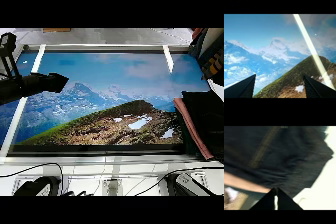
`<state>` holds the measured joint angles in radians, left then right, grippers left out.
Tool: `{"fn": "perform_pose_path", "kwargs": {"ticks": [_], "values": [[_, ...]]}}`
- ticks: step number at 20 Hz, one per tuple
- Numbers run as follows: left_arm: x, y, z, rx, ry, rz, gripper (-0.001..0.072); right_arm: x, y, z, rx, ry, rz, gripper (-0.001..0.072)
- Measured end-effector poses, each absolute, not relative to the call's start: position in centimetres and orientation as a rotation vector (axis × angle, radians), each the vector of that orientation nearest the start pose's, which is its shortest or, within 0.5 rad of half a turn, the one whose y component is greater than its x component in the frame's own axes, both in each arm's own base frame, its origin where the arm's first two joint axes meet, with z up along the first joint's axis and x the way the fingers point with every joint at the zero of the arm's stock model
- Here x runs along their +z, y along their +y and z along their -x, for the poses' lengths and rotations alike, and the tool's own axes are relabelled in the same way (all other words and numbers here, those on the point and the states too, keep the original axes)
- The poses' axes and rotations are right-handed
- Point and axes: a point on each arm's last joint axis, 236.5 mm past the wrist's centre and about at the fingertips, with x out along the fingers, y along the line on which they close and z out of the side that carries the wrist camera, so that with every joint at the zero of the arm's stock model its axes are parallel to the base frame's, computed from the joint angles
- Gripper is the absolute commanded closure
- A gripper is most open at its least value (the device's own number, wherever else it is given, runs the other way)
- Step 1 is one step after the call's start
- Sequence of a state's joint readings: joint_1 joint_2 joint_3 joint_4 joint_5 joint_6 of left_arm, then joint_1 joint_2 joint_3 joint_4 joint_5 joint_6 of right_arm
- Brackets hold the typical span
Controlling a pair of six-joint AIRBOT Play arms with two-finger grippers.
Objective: Fold the clothes and pants, and hang the long-sleeved shirts on hangers.
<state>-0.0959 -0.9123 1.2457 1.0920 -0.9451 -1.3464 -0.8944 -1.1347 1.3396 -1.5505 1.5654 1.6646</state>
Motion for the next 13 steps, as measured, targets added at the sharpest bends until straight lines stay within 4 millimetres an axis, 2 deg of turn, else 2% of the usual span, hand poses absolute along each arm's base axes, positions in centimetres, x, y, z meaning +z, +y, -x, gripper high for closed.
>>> {"fn": "perform_pose_path", "kwargs": {"ticks": [1, 4, 7, 10, 13], "values": [[24.0, -12.5, -37.8, -0.447, 0.57, 0.148, 0.0044, 10.0, -23.7, -21.8, -0.743, 1.208, -0.692, 0.0676], [24.0, -12.5, -37.8, -0.447, 0.57, 0.148, 0.0044, 10.9, -19.1, -26.3, -0.547, 1.188, -0.618, 0.0676], [24.0, -12.5, -37.8, -0.447, 0.57, 0.148, 0.0044, 12.1, -12.6, -30.3, -0.321, 1.187, -0.432, 0.0675], [24.0, -12.5, -37.8, -0.447, 0.57, 0.148, 0.0044, 12.9, -7.2, -32.8, -0.153, 1.167, -0.221, 0.0675], [24.0, -12.5, -37.8, -0.447, 0.57, 0.148, 0.0044, 13.3, -3.3, -33.8, -0.039, 1.151, -0.117, 0.0675]]}}
